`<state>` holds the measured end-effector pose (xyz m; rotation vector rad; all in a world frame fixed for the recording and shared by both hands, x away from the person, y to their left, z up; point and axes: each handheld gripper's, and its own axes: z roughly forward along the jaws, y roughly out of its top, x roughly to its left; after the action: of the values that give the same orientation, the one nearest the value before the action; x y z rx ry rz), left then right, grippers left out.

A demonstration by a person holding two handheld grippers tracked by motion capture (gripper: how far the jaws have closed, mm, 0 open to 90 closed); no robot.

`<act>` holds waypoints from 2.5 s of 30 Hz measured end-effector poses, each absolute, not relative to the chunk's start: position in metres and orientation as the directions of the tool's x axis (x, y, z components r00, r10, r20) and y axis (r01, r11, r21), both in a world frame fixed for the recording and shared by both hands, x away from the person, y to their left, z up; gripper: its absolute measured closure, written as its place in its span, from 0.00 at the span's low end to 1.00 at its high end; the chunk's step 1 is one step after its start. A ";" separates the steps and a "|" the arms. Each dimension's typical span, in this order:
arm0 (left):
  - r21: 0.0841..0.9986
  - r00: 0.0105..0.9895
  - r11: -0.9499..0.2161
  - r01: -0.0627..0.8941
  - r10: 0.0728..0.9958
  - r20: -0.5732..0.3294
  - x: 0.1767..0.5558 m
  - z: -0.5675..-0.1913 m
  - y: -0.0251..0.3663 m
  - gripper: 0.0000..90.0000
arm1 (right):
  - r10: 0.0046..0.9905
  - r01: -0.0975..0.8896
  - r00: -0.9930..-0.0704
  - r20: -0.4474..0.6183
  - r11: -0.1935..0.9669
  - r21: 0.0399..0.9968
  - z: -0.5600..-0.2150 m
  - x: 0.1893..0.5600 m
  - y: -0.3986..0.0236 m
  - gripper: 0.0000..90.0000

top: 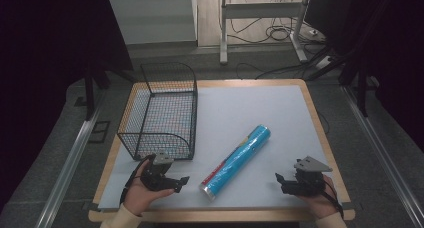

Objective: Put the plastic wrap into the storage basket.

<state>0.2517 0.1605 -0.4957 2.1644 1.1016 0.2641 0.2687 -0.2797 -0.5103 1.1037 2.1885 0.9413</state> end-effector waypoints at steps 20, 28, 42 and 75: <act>0.644 0.638 -0.445 0.622 0.765 -0.087 0.252 -0.469 0.141 0.19 | 0.833 0.487 -0.540 -0.120 0.426 0.762 -0.511 0.269 -0.279 0.13; 0.649 0.666 -0.468 0.600 0.741 -0.081 0.254 -0.463 0.126 0.19 | 0.835 0.482 -0.536 -0.124 0.423 0.767 -0.510 0.269 -0.280 0.14; 0.663 0.682 -0.492 0.564 0.731 -0.038 0.263 -0.450 0.103 0.19 | 0.840 0.461 -0.525 -0.137 0.416 0.784 -0.508 0.268 -0.281 0.15; 0.638 0.723 -0.530 0.559 0.688 -0.062 0.285 -0.457 0.062 0.19 | 0.837 0.462 -0.527 -0.146 0.427 0.777 -0.509 0.268 -0.281 0.15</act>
<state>0.2851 0.0617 -0.4567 2.2768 0.9395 0.2595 0.2680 -0.2809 -0.5087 1.0942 2.1602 0.9429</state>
